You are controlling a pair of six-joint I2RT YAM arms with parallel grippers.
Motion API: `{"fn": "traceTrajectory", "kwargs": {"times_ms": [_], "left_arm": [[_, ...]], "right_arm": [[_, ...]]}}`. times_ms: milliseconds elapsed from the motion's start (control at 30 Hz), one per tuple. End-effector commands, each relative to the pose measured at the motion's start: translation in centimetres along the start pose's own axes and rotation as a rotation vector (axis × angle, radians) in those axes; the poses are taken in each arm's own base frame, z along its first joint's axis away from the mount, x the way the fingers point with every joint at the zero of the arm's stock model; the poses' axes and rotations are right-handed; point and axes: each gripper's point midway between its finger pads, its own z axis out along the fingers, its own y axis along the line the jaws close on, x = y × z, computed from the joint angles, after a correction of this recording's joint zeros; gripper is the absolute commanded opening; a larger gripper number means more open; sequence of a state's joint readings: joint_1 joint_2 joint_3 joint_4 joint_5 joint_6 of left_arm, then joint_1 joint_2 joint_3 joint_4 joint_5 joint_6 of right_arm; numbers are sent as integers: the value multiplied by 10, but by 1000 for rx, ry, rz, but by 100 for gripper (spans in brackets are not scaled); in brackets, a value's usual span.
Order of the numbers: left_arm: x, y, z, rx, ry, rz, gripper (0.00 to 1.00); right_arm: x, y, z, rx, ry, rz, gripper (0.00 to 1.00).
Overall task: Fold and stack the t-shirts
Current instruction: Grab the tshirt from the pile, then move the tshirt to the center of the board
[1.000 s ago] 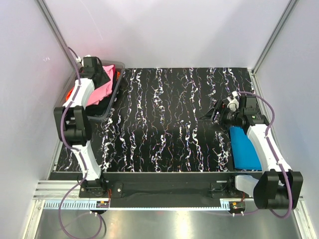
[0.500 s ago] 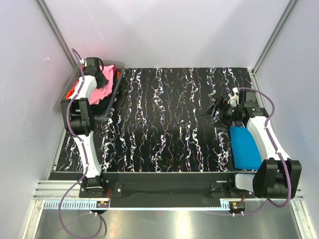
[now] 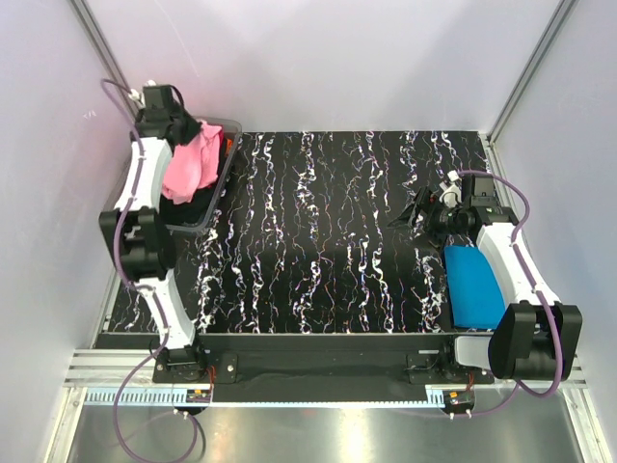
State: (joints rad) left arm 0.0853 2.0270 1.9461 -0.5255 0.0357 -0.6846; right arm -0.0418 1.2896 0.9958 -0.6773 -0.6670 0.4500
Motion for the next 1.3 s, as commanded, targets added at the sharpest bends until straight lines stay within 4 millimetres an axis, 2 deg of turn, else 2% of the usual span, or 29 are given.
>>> {"fn": "traceTrajectory", "kwargs": {"times_ms": [0,33,67,100,133,200,233,267,333,400,433,600,633,733,800,867,900,933,967,1000,1100,1267], "left_arm": [[-74,-96,-110,302,-196,-52,0],[-84,-106,-127,337,-224,-46,0],[-94,-118,-152,378,-261,-38,0],[-98,-126,-167,414,-272,-26,0],[-109,-140,-192,465,-308,-7,0],[-115,-162,-231,571,-321,21,0],[-122,-179,-261,646,-346,28,0],[-122,-190,-279,698,-346,38,0],[-114,-219,-330,850,-327,71,0],[-97,-235,-361,961,-260,94,0],[-91,-242,-382,1015,-240,90,0],[-18,-275,-449,1246,5,150,0],[2,-284,-464,1292,61,159,0],[31,-293,-502,1402,168,178,0],[42,-292,-517,1442,203,199,0],[56,-287,-504,1410,251,199,0],[57,-280,-513,1407,241,197,0],[68,-276,-492,1363,286,178,0],[73,-273,-491,1366,302,177,0],[75,-270,-498,1381,299,180,0],[89,-269,-493,1371,345,176,0],[103,-270,-473,1341,401,147,0]], "right_arm": [[-11,22,-12,-62,-32,-54,95],[-11,25,-13,-70,-34,-56,95],[-10,26,-14,-73,-32,-49,95],[-12,28,-15,-80,-35,-51,95],[-11,30,-16,-90,-30,-51,95],[-9,32,-15,-96,-23,-45,95],[-8,34,-15,-100,-17,-47,95],[-7,36,-14,-103,-14,-49,95],[-4,42,-13,-108,-6,-69,95],[-6,44,-14,-112,-12,-72,95],[2,51,-11,-122,14,-94,95],[12,64,-11,-145,35,-113,94],[14,66,-12,-149,37,-117,93],[19,67,-15,-155,34,-120,92],[24,66,-18,-159,31,-113,91],[30,68,-22,-169,29,-112,91],[34,67,-22,-169,36,-107,91],[37,66,-23,-169,36,-106,90],[40,69,-26,-177,32,-112,90],[43,67,-25,-176,35,-111,90],[50,71,-29,-188,37,-116,89],[60,76,-30,-200,60,-120,88]]}}
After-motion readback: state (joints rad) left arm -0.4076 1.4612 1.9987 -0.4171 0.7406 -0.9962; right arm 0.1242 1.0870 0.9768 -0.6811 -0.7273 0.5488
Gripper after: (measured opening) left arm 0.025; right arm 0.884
